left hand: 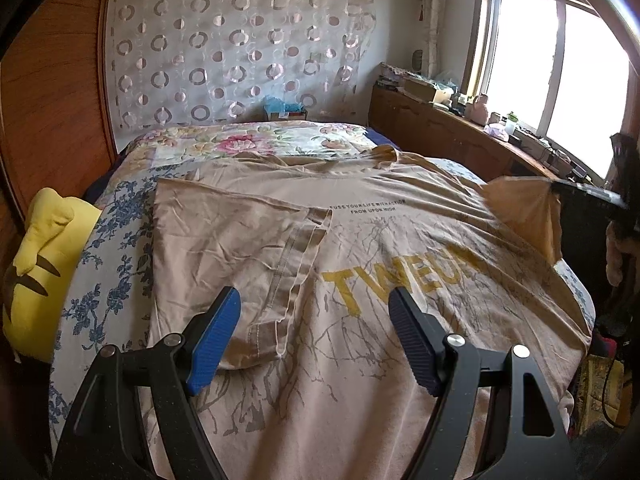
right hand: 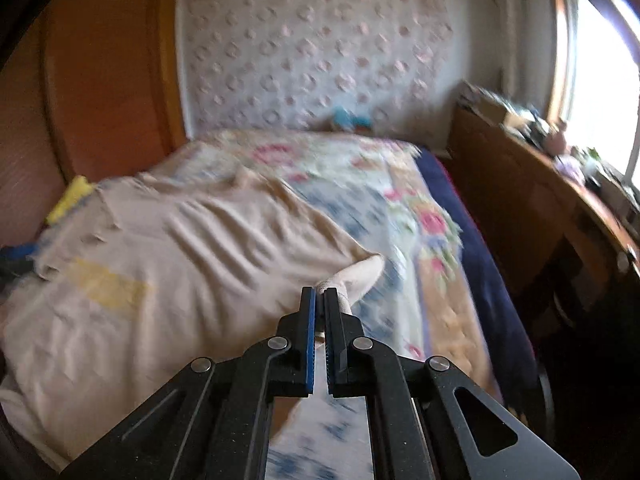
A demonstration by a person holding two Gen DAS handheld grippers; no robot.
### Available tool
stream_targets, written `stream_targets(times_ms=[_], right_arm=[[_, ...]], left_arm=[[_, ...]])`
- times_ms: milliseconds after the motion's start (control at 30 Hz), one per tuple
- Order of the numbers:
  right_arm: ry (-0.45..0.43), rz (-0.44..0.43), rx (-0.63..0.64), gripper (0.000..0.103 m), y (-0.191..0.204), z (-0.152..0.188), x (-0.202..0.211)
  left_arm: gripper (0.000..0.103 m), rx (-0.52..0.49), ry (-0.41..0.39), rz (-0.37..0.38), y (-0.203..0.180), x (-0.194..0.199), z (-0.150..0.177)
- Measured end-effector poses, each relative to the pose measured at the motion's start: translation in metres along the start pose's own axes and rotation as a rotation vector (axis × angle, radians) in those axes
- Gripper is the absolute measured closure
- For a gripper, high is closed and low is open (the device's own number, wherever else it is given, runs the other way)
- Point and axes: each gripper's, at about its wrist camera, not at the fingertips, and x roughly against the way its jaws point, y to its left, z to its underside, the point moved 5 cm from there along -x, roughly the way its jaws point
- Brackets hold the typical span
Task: Fold small clothes
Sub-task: 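Fold the held side over toward the center and open the right tool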
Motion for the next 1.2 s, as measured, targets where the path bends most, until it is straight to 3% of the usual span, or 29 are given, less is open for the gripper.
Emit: stream_targets(times_ms=[100,267,333,400,467,667,967,1200], right_arm=[[-0.030,-0.085,0.039,0.099,0.039,-0.015,0.000],[-0.006,-0.218,0.071,0.099,0.089,-0.014,-0.012],[-0.019,-0.183,0.121,0.094,0.098,-0.012,-0.011],[-0.037,-0.137,0.140,0.077,0.093,-0.012,-0.008],[-0.030,-0.137,0.112,0.075,0.085,-0.013,-0.009],[0.040,-0.103,0.079,0.074,0.078,-0.007,-0.030],[0.165,-0.200,0.050,0.074,0.105,0.018,-0.060],[0.224,-0.198,0.062,0.074,0.115,0.030,-0.070]], left_arm=[[0.026,-0.001,-0.001,-0.004,0.000,0.000,-0.001],[0.026,0.008,0.000,-0.007,0.004,0.003,0.001],[0.026,0.010,0.001,-0.009,0.005,0.004,0.001],[0.026,0.014,-0.001,-0.008,0.007,0.005,0.001],[0.026,0.017,-0.002,-0.005,0.007,0.005,0.002],[0.026,0.018,-0.013,-0.005,0.005,0.006,0.002],[0.026,-0.003,-0.038,-0.001,-0.004,0.015,-0.003],[0.026,-0.012,-0.038,0.006,-0.006,0.015,-0.004]])
